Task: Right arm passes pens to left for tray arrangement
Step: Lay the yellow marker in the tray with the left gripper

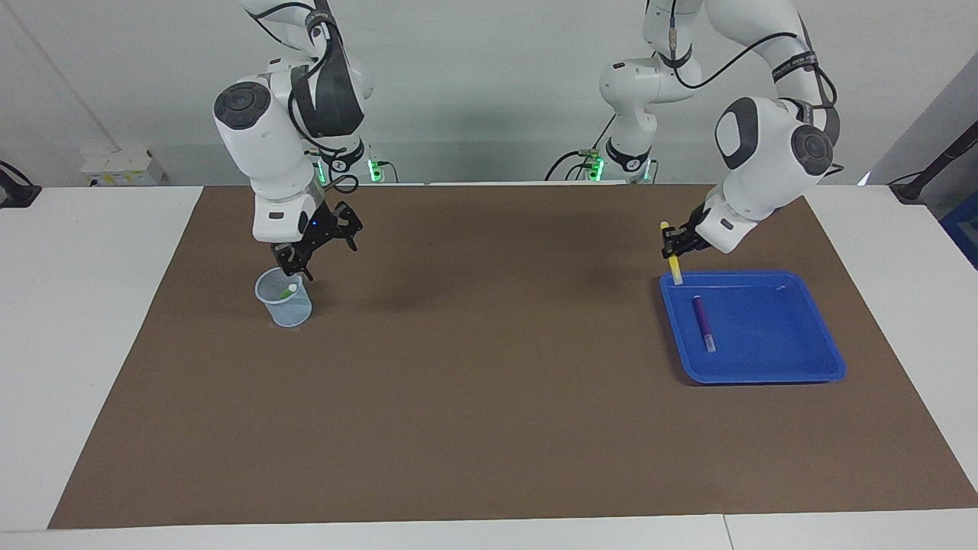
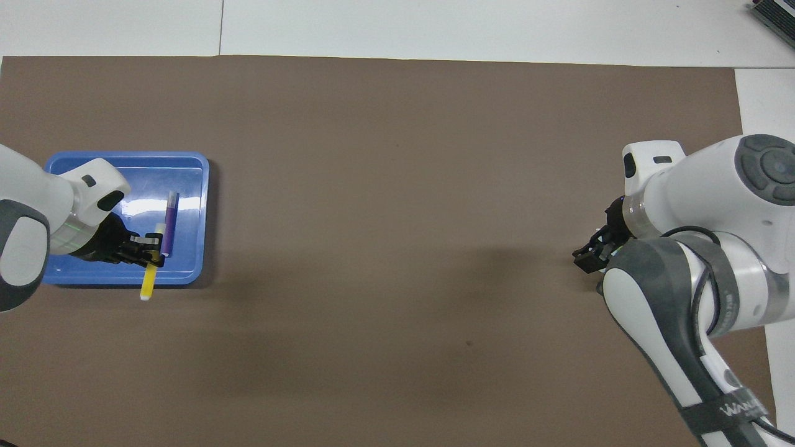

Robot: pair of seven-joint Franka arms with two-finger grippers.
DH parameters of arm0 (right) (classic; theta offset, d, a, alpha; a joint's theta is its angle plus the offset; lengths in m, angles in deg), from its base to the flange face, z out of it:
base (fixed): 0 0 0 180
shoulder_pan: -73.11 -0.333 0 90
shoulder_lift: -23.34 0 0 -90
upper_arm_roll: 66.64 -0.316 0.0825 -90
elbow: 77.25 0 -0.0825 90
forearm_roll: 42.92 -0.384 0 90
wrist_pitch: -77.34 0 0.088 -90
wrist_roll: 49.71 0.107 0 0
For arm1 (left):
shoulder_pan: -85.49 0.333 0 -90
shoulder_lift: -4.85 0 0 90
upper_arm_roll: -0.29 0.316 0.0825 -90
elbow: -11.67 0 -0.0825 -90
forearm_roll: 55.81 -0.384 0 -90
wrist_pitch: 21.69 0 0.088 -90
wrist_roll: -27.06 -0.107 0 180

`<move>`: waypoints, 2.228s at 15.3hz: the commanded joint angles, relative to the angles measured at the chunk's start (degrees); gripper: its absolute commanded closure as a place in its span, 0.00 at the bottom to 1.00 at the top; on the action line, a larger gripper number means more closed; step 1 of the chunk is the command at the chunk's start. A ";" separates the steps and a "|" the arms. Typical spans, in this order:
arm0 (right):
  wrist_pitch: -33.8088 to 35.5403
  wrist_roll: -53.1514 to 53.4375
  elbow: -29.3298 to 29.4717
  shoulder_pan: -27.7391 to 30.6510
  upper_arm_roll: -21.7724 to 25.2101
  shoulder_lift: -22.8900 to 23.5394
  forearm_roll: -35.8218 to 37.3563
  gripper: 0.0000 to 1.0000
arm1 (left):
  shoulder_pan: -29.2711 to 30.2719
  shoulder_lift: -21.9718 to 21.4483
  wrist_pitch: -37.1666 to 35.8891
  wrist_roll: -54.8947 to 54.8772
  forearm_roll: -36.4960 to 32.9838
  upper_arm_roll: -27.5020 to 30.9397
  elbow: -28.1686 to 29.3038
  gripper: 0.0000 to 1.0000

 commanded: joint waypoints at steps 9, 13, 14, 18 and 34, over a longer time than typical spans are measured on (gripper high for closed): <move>-9.17 -10.23 -7.79 5.13 -0.82 0.62 4.19 0.47 | 6.13 11.18 17.96 -4.67 -11.75 -0.54 -0.02 1.00; -9.78 -10.31 -7.79 6.10 -0.82 1.15 4.19 0.47 | 7.71 15.05 22.27 -4.67 -13.51 -0.54 -1.51 1.00; -9.79 -10.40 -7.79 6.18 -0.82 1.15 4.53 0.47 | 7.80 15.75 23.33 -4.67 -13.60 -0.54 -1.51 1.00; -9.70 -10.67 -7.79 6.36 -0.82 1.15 5.24 0.50 | 7.89 17.17 27.37 -3.71 -13.51 -0.54 -0.73 1.00; -0.32 -4.71 3.61 8.65 -0.91 1.59 4.10 1.00 | 6.66 17.26 26.61 0.96 -12.90 -0.97 -1.59 0.52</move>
